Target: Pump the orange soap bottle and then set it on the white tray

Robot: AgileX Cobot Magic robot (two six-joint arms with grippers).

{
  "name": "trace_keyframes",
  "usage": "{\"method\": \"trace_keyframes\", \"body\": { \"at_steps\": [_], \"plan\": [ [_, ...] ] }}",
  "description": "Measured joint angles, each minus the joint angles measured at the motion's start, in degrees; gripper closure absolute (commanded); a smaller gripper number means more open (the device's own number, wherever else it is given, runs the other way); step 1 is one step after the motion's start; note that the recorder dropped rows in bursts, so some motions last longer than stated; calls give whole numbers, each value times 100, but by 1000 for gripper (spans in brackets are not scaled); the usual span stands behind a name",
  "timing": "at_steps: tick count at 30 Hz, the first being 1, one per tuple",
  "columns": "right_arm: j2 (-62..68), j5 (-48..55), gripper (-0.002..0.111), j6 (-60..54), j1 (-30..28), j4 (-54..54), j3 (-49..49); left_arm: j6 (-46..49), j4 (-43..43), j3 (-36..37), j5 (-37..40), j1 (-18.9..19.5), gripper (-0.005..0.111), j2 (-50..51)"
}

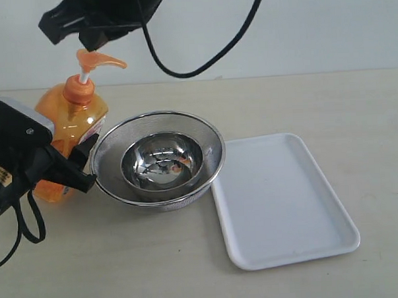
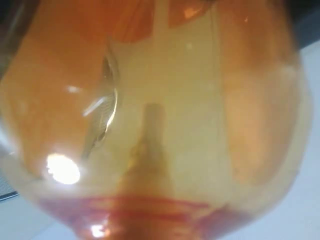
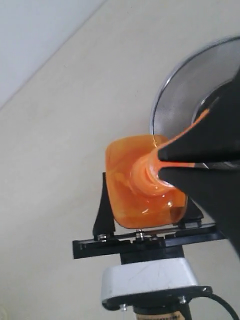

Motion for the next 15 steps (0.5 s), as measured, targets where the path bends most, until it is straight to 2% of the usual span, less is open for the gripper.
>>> {"method": "trace_keyframes", "body": {
  "at_steps": [7,15],
  "plan": [
    [-275,-167,109,145,0,-137,0,-11,0,0,-13,0,102,0],
    [57,-167,109,190,0,-30,0,-11,0,0,-13,0,102,0]
  ]
}}
